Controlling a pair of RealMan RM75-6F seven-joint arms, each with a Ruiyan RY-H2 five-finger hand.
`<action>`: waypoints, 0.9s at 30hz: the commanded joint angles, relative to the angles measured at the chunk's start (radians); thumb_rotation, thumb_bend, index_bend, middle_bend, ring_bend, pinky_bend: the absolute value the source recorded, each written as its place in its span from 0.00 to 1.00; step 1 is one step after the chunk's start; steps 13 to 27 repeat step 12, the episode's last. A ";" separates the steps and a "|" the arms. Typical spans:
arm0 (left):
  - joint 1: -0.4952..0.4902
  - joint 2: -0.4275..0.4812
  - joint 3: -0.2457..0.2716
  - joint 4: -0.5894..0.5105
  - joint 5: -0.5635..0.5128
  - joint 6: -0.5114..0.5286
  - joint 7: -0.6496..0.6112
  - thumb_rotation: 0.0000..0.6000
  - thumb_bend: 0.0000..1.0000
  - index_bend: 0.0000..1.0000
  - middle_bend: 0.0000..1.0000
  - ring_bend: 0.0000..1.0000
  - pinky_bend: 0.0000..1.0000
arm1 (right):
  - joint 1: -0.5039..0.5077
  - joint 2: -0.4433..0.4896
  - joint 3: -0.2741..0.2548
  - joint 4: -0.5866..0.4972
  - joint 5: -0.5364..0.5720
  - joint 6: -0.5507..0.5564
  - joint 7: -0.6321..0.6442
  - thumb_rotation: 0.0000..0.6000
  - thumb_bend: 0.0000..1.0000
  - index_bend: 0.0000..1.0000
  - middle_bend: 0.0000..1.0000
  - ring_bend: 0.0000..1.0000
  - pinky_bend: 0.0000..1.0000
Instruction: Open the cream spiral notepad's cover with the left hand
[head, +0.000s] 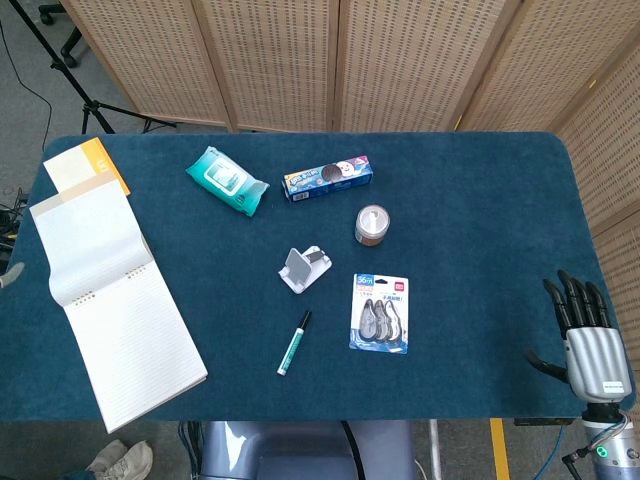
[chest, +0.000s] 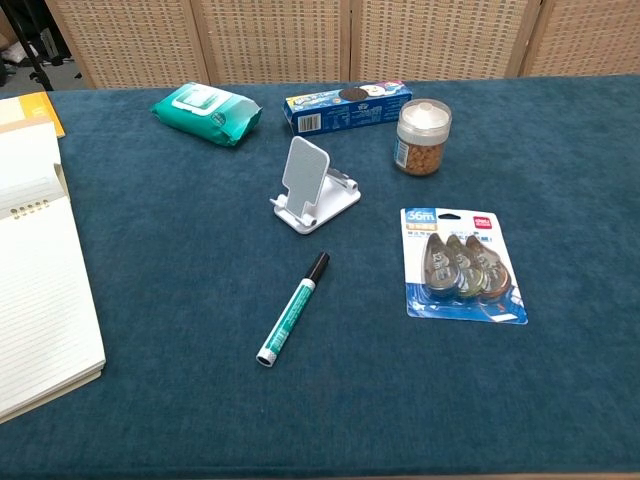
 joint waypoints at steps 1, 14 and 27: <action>0.082 0.085 0.124 -0.174 0.178 0.171 0.144 1.00 0.00 0.00 0.00 0.00 0.00 | 0.000 0.000 0.000 0.000 -0.002 0.002 0.002 1.00 0.00 0.00 0.00 0.00 0.00; 0.207 0.103 0.186 -0.459 0.236 0.431 0.773 1.00 0.00 0.00 0.00 0.00 0.00 | -0.008 0.003 0.004 0.002 -0.014 0.031 0.002 1.00 0.00 0.00 0.00 0.00 0.00; 0.207 0.103 0.186 -0.459 0.236 0.431 0.773 1.00 0.00 0.00 0.00 0.00 0.00 | -0.008 0.003 0.004 0.002 -0.014 0.031 0.002 1.00 0.00 0.00 0.00 0.00 0.00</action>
